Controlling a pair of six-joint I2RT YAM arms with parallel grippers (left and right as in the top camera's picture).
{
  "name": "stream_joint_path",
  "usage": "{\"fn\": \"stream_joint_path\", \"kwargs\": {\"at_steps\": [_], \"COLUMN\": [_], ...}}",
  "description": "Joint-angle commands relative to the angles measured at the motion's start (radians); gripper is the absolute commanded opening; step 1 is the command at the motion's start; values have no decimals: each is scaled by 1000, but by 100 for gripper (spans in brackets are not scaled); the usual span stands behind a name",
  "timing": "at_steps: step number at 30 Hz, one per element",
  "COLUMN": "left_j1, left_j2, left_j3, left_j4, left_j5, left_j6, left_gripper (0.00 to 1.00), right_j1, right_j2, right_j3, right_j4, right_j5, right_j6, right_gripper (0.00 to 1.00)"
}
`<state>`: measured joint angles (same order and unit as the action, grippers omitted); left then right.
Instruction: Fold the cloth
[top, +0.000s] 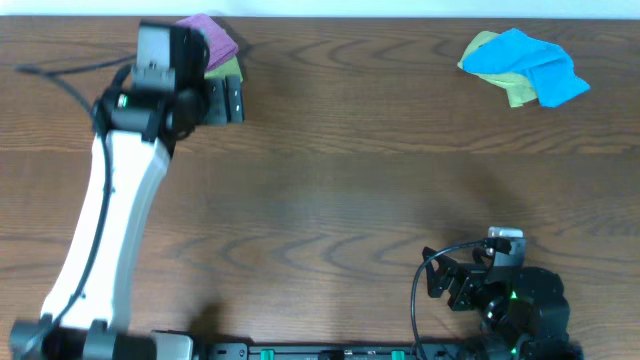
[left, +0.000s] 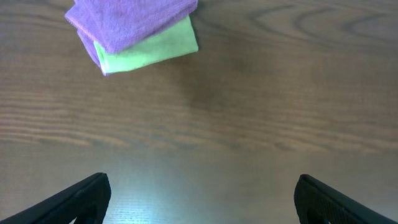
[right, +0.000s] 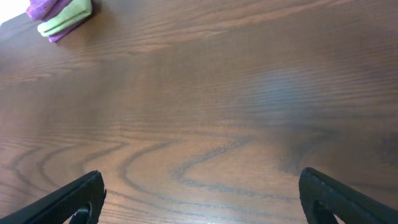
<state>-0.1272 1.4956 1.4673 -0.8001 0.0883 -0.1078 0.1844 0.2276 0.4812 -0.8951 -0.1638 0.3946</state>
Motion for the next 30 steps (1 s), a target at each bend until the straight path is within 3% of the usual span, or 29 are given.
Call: {"fn": "stream_joint_path", "kwargs": {"at_steps": [1,9,17,30], "left_j1": [-3,4,27,139], "left_j2": [-106,-437,-817,-1155], "left_j3": [-134,-506,-818,-1088], "left_j4": [47,180,186,169], "left_j5": [-18,-19,-18,-19], "left_j6": [19,34,34,77], "left_gripper": [95,95,96,95], "right_j1": [-7,-7,-7,-7], "right_j2": [-5,-5,-5,-5], "right_j3": [-2,-2,-2,-2], "right_j4": [0,0,0,0], "right_j5": [3,3,3,3], "right_j6": [13,13,13,13], "right_gripper": [99,99,99,99]}}
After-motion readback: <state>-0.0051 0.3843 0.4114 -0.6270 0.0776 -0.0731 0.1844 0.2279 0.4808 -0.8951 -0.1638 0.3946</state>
